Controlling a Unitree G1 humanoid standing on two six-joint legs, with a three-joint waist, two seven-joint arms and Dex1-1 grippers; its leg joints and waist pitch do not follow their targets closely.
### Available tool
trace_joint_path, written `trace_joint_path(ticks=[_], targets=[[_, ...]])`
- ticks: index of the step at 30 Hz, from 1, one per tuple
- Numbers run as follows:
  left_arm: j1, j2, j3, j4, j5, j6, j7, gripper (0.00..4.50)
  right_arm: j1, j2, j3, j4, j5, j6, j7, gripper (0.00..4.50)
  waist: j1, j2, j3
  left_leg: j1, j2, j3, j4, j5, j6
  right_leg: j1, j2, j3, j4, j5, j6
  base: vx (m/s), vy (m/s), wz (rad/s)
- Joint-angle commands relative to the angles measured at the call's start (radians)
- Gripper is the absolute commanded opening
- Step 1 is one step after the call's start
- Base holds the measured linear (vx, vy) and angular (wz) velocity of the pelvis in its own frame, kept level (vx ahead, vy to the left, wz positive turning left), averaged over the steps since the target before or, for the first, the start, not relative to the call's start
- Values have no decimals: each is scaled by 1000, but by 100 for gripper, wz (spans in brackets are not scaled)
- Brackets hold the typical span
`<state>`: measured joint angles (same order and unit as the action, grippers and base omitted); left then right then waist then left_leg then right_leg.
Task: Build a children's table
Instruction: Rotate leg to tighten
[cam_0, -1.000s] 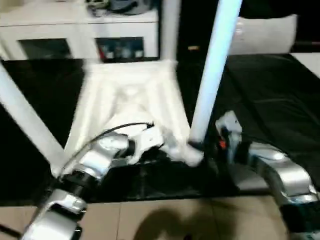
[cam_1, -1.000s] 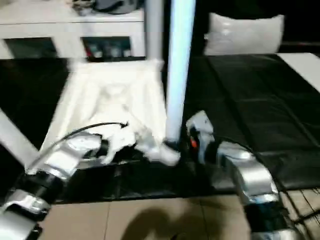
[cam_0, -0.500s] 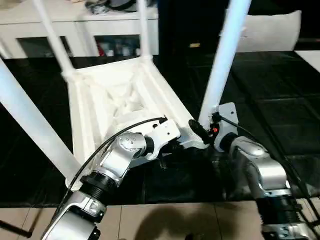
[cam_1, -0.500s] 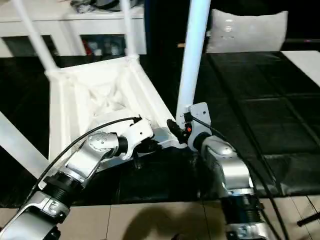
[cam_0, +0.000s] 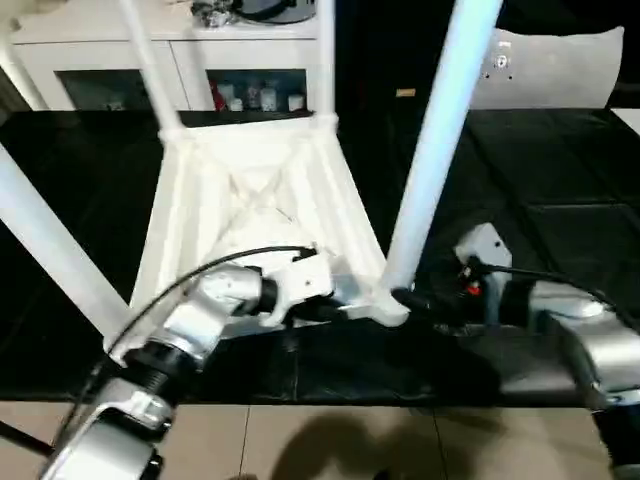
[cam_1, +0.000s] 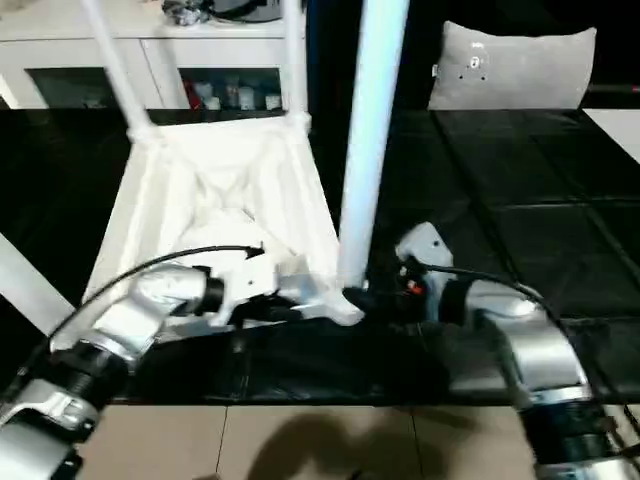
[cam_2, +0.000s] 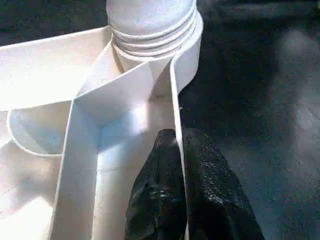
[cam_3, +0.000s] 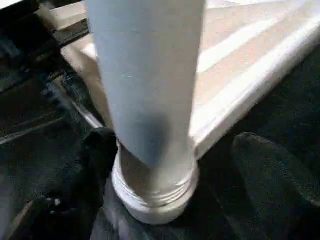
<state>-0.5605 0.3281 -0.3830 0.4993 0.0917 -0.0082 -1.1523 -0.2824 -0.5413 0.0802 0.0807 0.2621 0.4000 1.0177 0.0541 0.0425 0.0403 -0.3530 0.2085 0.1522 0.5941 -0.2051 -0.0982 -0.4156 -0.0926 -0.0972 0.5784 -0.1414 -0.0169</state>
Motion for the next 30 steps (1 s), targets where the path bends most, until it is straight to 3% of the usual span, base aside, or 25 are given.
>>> trace_joint_path(ticks=[1,5,7,9,11,22,30], targets=[[-29,10,-46,-10,3,-70,-78,0,-7,-26,23,-19,33,-6,82,425,2,-13,-68,-8,10,14,-62,-149,109,73,-39,38,-61,-270,-190,0,0,0],[-26,35,-63,-11,-20,-124,-165,0,-18,-31,33,-1,63,-16,155,392,15,-11,-69,-6,13,16,-62,-127,109,71,-39,40,-53,-230,-210,0,0,0],[-25,42,-69,-15,-27,-137,-193,0,-17,-38,42,-5,77,-8,186,374,19,-17,-69,-5,15,17,-61,-130,108,70,-39,40,-53,-228,-212,0,0,0],[-24,48,-77,-20,-34,-150,-222,0,-15,-48,54,-10,83,0,218,350,28,-12,-68,-3,16,18,-62,-131,105,68,-41,41,-53,-241,-210,0,0,0],[-25,53,-86,-25,-41,-163,-250,0,-15,-57,68,-12,92,14,248,340,35,-14,-68,-4,17,17,-63,-134,99,70,-41,42,-52,-247,-206,0,0,0],[-39,51,-95,6,-41,-202,-278,0,-2,-78,103,-42,130,72,314,236,37,-15,-69,-6,14,16,-63,-130,84,71,-41,40,-56,-277,-184,0,0,0],[-34,26,-63,22,-45,-147,-202,0,18,-37,82,-75,144,84,264,214,39,-14,-68,-6,13,17,-63,-131,77,70,-41,41,-59,-290,-176,0,0,0]])
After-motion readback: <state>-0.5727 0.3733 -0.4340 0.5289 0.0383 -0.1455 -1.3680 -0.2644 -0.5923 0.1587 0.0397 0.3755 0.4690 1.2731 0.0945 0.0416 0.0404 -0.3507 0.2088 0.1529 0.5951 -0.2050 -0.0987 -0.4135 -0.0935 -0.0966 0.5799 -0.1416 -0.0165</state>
